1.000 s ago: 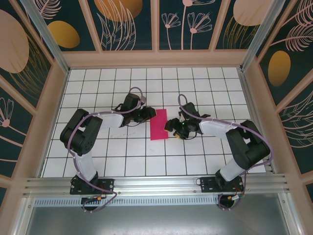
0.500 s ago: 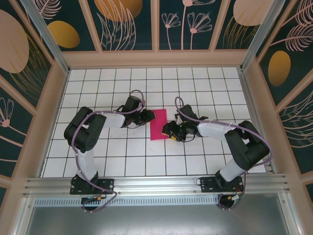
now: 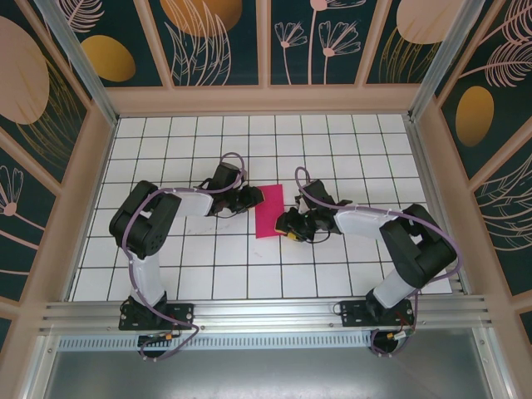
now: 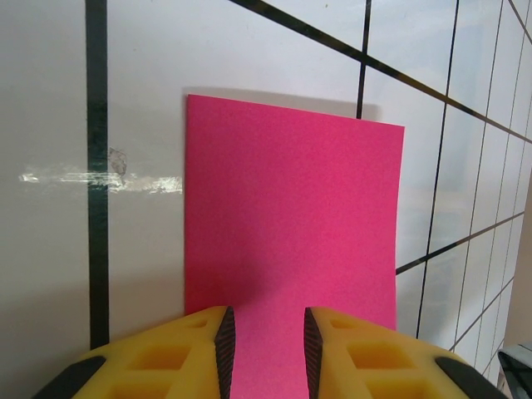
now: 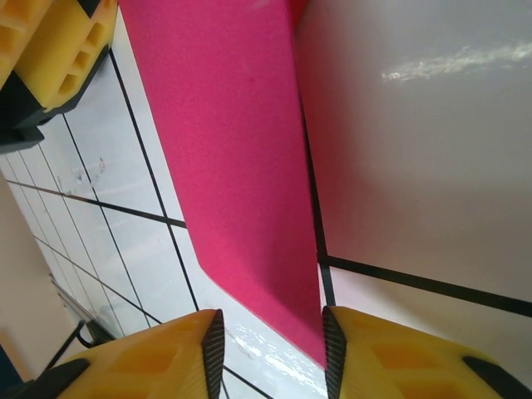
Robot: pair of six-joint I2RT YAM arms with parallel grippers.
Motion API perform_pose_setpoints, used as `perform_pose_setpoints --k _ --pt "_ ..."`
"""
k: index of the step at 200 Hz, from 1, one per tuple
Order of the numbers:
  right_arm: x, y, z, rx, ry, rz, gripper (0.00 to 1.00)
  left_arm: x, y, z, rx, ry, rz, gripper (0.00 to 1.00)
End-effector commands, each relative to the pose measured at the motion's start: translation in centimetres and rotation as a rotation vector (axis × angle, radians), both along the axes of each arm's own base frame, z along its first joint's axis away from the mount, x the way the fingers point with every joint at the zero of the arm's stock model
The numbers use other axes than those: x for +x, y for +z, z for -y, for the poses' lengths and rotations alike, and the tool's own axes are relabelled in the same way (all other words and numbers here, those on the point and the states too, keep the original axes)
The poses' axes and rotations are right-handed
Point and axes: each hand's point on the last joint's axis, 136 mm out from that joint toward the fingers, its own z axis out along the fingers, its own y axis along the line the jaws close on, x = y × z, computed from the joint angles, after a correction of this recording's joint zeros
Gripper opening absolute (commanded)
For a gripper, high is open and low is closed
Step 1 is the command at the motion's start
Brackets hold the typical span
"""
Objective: Fold a paper plane with a square sheet of paper (pick it up from the middle)
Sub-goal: Third fold the triangle at the center of the table.
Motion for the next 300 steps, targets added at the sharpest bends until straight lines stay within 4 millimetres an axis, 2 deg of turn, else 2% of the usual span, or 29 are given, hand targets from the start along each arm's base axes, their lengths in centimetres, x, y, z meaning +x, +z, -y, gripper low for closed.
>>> perform_pose_setpoints --k 1,29,67,72,92,139,202,300 --pt "0.1 0.8 -0.2 0.024 -0.006 0.025 0.33 -0.1 -1.7 -0.5 0.051 0.009 -0.028 0.32" --pt "0.3 1.1 -0.1 0.032 -0.023 0.022 0.21 -0.3 -1.9 -0.5 0.052 0.003 -0.034 0.31" --pt "0.9 1.7 -0.5 0.058 -0.043 0.022 0.12 -0.5 -2.1 -0.5 0.055 -0.010 -0.039 0.31" --pt "1.1 1.9 -0.7 0.063 -0.045 0.023 0.11 0.2 -1.2 0.0 0.039 -0.013 -0.017 0.31" --pt "1.9 2.1 -1.4 0.082 -0.052 0.024 0.08 0.2 -1.3 0.1 0.039 -0.021 -0.017 0.31" --pt "3.9 2.3 -3.2 0.109 -0.054 0.029 0.08 -0.1 -1.6 0.0 0.048 -0.031 -0.027 0.31" --pt "5.6 1.3 -4.6 0.094 -0.027 0.039 0.09 -0.1 -1.8 0.0 0.055 -0.035 -0.031 0.31" --pt "5.3 -0.4 -5.6 0.017 0.080 0.051 0.09 -0.1 -1.6 0.1 0.053 -0.043 -0.030 0.31"
